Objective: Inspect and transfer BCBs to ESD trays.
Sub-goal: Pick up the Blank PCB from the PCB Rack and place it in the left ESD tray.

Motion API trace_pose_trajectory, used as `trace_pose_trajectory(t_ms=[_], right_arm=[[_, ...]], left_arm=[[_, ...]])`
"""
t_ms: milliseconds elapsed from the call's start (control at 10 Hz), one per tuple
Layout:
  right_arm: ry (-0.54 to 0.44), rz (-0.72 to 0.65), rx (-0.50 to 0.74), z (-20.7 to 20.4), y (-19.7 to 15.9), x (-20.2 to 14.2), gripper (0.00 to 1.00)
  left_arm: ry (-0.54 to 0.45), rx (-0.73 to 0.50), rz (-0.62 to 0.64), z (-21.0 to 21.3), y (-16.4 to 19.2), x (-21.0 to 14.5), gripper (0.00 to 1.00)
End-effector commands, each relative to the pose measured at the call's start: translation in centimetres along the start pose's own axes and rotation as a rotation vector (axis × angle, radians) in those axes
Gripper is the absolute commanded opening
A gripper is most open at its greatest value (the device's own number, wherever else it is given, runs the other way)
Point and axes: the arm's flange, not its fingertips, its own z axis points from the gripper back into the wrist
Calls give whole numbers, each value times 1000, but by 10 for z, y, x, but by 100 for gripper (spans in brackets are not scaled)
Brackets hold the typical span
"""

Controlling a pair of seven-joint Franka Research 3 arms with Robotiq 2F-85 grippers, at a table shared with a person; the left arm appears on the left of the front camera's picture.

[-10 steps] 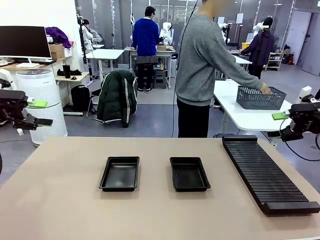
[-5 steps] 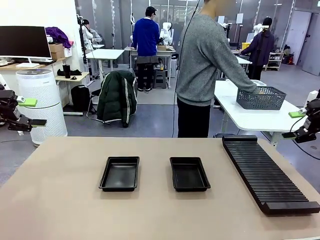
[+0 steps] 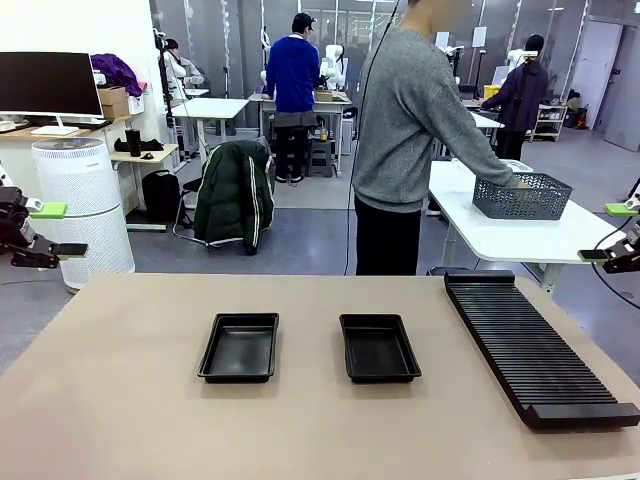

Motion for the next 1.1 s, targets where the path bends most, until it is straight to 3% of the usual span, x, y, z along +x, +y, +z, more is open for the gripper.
trace_pose_trajectory(t_ms=[0,100,1000], right_arm=[[-19,38,54,1,-4,2,100],[0,0,0,0,0,0,100],[0,0,0,0,0,0,100]], left_arm=[[-7,-31,-45,2,-1,0,100],[0,0,0,0,0,0,100],[0,0,0,0,0,0,100]])
